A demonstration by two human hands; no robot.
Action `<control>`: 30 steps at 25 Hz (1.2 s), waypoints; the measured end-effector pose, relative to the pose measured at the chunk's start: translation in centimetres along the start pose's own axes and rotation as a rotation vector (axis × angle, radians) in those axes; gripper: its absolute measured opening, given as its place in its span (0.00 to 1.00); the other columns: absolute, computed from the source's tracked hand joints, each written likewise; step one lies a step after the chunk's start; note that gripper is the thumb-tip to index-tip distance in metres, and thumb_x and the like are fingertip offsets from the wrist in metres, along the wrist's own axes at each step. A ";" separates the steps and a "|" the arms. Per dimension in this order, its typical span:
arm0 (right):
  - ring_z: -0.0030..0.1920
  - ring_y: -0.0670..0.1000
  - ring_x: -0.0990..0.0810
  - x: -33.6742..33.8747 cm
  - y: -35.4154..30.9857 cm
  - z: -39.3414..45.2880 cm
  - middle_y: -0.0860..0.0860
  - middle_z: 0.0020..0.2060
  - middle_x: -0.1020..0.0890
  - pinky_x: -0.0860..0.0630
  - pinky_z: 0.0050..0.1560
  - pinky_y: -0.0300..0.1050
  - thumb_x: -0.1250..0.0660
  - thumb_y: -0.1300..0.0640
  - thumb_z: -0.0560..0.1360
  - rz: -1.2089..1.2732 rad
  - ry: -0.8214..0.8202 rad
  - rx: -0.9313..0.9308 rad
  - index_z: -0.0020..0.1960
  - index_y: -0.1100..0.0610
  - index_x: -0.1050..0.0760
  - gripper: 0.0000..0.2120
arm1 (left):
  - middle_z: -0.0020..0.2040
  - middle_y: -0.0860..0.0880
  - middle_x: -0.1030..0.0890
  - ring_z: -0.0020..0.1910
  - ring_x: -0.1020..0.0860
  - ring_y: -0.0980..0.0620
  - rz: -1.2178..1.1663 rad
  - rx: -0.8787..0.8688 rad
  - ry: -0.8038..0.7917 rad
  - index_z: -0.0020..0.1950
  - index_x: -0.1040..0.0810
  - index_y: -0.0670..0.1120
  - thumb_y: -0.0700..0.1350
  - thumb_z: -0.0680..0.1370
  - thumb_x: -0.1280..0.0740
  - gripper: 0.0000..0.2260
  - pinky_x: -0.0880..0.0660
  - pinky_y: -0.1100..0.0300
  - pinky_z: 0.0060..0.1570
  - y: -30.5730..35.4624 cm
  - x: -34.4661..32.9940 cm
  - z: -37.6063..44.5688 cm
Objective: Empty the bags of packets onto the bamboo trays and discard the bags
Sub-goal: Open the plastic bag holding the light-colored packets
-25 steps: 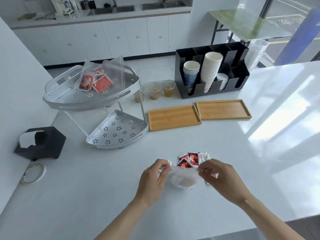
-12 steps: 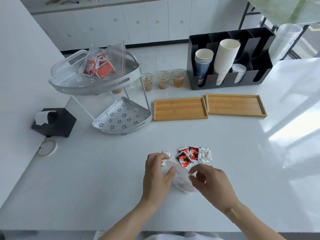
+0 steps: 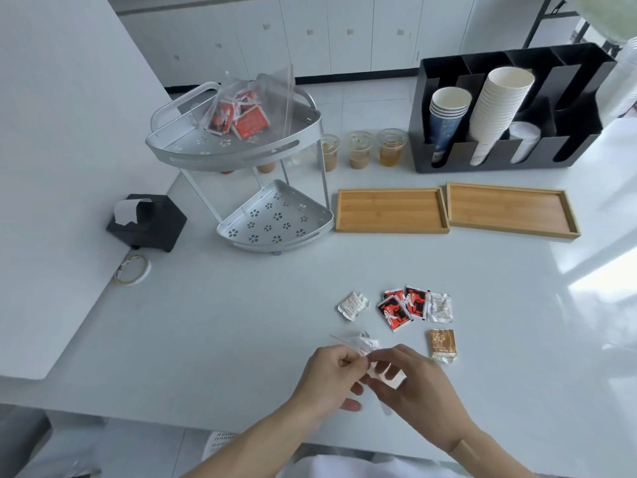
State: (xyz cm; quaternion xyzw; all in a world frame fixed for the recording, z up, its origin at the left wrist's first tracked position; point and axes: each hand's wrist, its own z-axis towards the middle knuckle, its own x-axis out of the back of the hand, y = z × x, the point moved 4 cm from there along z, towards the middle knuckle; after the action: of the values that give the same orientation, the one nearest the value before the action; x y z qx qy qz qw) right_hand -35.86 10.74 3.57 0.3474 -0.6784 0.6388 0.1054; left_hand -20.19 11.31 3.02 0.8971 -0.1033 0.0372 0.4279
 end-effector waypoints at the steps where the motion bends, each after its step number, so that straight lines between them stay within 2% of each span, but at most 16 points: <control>1: 0.44 0.42 0.20 -0.4 0.1 -0.1 0.40 0.40 0.20 0.21 0.40 0.40 0.27 0.47 0.69 0.005 -0.034 -0.002 0.51 0.41 0.20 0.11 | 0.37 0.49 0.16 0.33 0.20 0.56 0.017 0.010 0.005 0.40 0.17 0.47 0.45 0.78 0.33 0.08 0.19 0.58 0.33 -0.3 0.3 -0.1; 7: 0.40 0.43 0.17 -0.8 0.1 -0.1 0.41 0.40 0.16 0.21 0.39 0.34 0.26 0.45 0.68 0.172 -0.076 -0.090 0.48 0.41 0.19 0.09 | 0.37 0.49 0.16 0.32 0.21 0.56 0.024 -0.014 -0.065 0.40 0.16 0.46 0.44 0.77 0.32 0.08 0.20 0.60 0.34 -0.8 1.3 -0.5; 10: 0.35 0.45 0.16 -0.6 0.2 0.2 0.45 0.36 0.14 0.20 0.38 0.39 0.25 0.54 0.69 0.258 -0.094 -0.175 0.44 0.45 0.17 0.05 | 0.36 0.50 0.16 0.32 0.21 0.56 0.060 -0.068 -0.110 0.41 0.17 0.46 0.43 0.78 0.33 0.08 0.20 0.60 0.35 -0.7 1.6 -0.6; 12: 0.34 0.49 0.15 -0.5 0.2 0.4 0.48 0.33 0.14 0.18 0.37 0.42 0.25 0.57 0.70 0.302 -0.098 -0.222 0.41 0.49 0.17 0.04 | 0.35 0.51 0.17 0.33 0.21 0.56 0.130 -0.130 -0.122 0.41 0.18 0.48 0.44 0.79 0.34 0.09 0.21 0.61 0.35 -0.6 1.8 -0.6; 15: 0.35 0.54 0.15 -0.5 -0.2 0.5 0.52 0.32 0.14 0.17 0.36 0.43 0.23 0.57 0.69 0.326 -0.110 -0.242 0.40 0.53 0.18 0.04 | 0.34 0.53 0.19 0.33 0.22 0.58 0.249 -0.248 -0.126 0.39 0.22 0.53 0.45 0.80 0.36 0.11 0.22 0.63 0.34 -0.2 1.7 -0.7; 20: 0.35 0.51 0.13 -0.2 -0.1 0.7 0.53 0.33 0.13 0.19 0.34 0.40 0.23 0.59 0.69 0.355 -0.137 -0.304 0.41 0.57 0.18 0.04 | 0.32 0.56 0.20 0.32 0.23 0.60 0.328 -0.327 -0.113 0.36 0.25 0.57 0.45 0.79 0.36 0.13 0.24 0.62 0.31 -0.1 1.3 -0.3; 23: 0.36 0.51 0.13 -0.3 0.0 0.8 0.54 0.33 0.13 0.18 0.35 0.41 0.26 0.62 0.71 0.375 -0.139 -0.329 0.42 0.58 0.17 0.02 | 0.31 0.55 0.20 0.32 0.23 0.60 0.319 -0.330 -0.103 0.35 0.25 0.57 0.45 0.79 0.35 0.13 0.24 0.62 0.31 -0.1 1.3 -0.1; 27: 0.36 0.51 0.14 -0.5 0.1 0.8 0.54 0.33 0.13 0.17 0.37 0.43 0.31 0.67 0.71 0.385 -0.105 -0.351 0.43 0.55 0.17 0.08 | 0.33 0.54 0.18 0.33 0.21 0.58 0.270 -0.302 -0.113 0.36 0.22 0.55 0.44 0.79 0.36 0.12 0.23 0.63 0.32 -0.2 1.3 0.2; 30: 0.35 0.50 0.15 -0.4 -0.3 0.9 0.51 0.34 0.13 0.17 0.37 0.42 0.27 0.59 0.70 0.375 -0.088 -0.312 0.42 0.52 0.17 0.03 | 0.35 0.54 0.18 0.34 0.20 0.57 0.234 -0.299 -0.143 0.38 0.21 0.53 0.43 0.80 0.37 0.13 0.23 0.63 0.32 0.0 1.5 0.5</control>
State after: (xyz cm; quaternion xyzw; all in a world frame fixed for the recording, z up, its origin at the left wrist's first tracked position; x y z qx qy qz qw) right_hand -35.11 10.00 3.41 0.2222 -0.8254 0.5189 0.0076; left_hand -18.69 10.74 2.92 0.8060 -0.2411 0.0071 0.5406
